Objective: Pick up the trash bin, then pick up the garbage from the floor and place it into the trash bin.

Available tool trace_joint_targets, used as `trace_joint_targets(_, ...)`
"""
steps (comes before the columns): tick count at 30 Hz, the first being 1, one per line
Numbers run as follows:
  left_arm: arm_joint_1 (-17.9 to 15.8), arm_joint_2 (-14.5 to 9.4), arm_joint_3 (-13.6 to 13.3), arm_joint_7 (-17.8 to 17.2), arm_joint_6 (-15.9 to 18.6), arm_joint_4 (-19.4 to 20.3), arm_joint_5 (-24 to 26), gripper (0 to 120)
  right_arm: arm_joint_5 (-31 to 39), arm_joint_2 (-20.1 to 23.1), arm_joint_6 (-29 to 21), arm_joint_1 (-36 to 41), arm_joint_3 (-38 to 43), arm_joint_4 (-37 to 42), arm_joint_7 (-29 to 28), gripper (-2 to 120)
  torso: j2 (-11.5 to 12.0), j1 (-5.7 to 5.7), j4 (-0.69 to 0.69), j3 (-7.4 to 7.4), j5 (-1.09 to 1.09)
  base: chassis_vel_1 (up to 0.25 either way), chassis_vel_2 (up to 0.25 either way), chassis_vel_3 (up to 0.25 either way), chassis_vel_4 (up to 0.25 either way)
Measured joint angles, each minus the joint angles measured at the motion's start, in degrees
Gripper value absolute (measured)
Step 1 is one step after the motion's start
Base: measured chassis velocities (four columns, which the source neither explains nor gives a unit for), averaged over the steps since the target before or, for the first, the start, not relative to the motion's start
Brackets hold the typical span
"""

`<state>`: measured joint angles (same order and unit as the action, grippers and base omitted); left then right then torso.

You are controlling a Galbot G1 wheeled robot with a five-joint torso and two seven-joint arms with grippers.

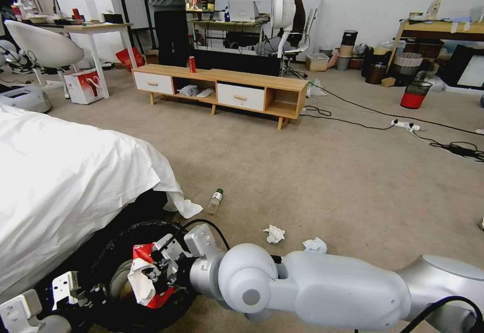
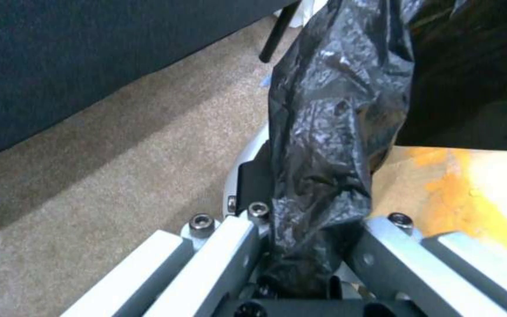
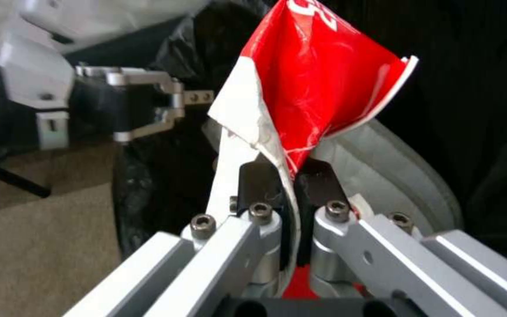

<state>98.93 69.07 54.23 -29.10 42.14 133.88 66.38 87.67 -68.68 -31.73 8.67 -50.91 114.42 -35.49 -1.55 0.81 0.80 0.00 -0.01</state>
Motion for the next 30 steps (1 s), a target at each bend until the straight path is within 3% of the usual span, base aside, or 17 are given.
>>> trace_joint_targets(14, 1.08, 0.37, 0.09, 0.24, 0.00, 0.86, -0.14, 1, -2.76, -3.98, -1.82, 0.62, -1.89, -8.17, -1.46, 1, 0.00, 0.00, 0.00, 0.00, 0.00, 0.000, 0.000, 0.000, 0.000)
trace_joint_targets(30, 1.13, 0.55, 0.01, 0.50, 0.02, 0.93, -0.46, 1, -3.51, -5.30, -3.18, 2.44, -3.06, -13.18, -3.14, 1, 0.00, 0.00, 0.00, 0.00, 0.00, 0.000, 0.000, 0.000, 0.000)
